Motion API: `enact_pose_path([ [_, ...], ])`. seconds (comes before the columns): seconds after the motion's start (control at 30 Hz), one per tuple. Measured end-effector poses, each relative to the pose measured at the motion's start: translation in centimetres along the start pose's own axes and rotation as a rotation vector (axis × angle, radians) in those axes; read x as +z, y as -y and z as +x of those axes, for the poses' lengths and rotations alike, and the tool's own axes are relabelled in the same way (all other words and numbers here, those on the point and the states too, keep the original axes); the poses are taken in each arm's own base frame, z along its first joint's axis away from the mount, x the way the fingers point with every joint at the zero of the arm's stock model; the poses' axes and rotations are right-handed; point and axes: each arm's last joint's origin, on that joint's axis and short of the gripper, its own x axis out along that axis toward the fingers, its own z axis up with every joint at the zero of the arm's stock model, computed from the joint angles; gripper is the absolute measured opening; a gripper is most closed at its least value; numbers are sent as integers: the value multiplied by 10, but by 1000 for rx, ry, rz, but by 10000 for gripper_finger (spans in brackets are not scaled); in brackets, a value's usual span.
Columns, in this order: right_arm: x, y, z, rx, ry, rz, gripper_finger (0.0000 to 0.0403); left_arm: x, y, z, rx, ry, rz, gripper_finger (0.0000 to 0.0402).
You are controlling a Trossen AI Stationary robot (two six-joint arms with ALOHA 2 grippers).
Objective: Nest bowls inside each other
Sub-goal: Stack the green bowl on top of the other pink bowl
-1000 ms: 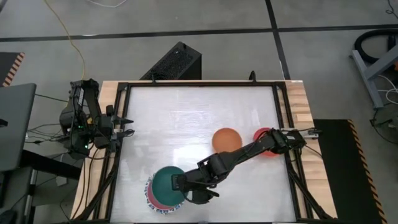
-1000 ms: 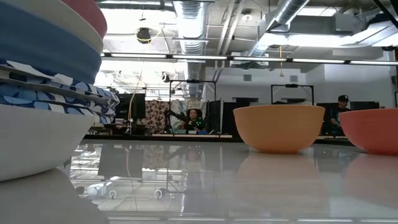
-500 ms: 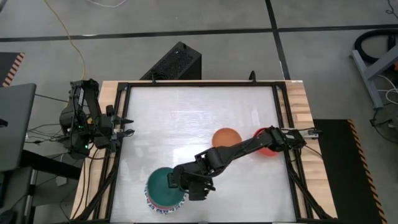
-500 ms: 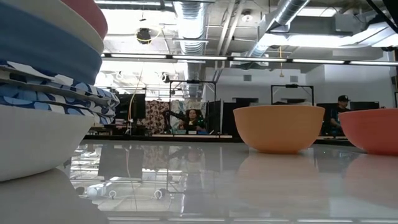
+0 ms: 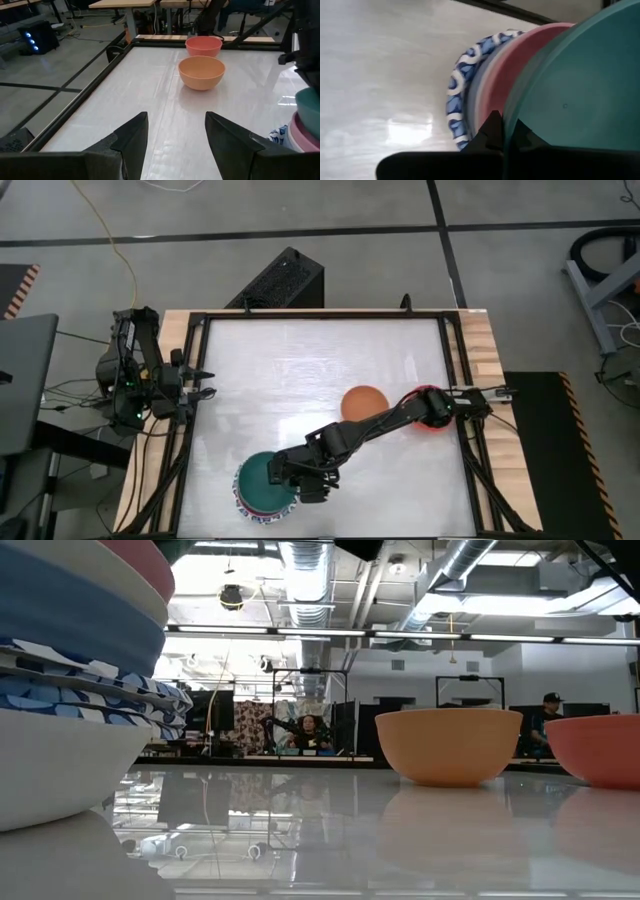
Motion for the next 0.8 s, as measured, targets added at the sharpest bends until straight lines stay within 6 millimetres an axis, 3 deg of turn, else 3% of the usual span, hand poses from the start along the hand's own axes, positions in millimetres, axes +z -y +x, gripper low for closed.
enact_pose_path([
  [0.57, -3, -1, 2, 26, 44, 12, 26, 0, 0, 0, 0, 0, 0, 187],
  [0.8, -2, 3, 2, -10, 56, 125, 33, 0, 0, 0, 0, 0, 0, 187],
])
